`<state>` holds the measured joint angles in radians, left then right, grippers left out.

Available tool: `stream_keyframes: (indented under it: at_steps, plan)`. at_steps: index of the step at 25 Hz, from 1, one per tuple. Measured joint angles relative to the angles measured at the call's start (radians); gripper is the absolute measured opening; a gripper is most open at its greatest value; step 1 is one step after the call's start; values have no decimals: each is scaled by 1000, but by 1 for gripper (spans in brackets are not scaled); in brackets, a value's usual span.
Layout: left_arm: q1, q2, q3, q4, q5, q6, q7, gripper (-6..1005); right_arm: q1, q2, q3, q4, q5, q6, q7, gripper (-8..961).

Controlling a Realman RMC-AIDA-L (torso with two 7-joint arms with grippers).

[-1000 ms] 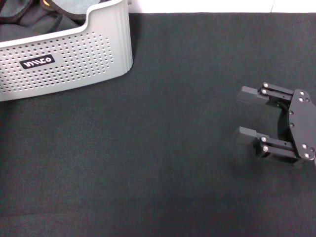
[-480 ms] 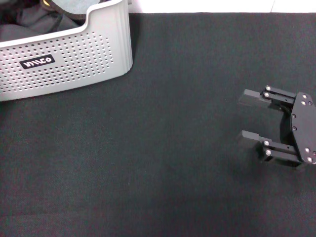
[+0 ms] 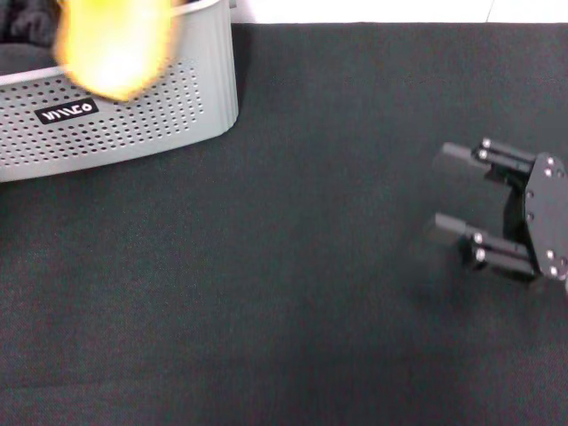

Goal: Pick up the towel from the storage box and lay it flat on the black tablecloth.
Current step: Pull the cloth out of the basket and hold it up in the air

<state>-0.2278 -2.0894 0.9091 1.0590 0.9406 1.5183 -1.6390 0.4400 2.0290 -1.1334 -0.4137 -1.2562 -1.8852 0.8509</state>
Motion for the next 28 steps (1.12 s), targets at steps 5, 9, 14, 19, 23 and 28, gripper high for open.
stream_keyframes:
  at_steps: [5,9,14,19,23,28]
  plan:
    - [-7,-1,31,-97,-163,243,1,21,33,0,-6,59,82,0,-29,619]
    - [-4,-3,136,-148,-216,281,20,21,77,0,-11,115,128,-4,-43,618]
    - [-31,-8,250,-257,-226,283,118,21,115,0,-46,134,145,4,-79,617]
    - [-114,-10,303,-430,-235,278,225,20,135,0,-142,130,186,33,-177,615]
    - [-183,-11,304,-550,-239,277,271,20,140,0,-250,123,277,101,-270,614]
    - [-226,-16,304,-629,-246,277,311,21,111,0,-396,75,406,178,-410,613]
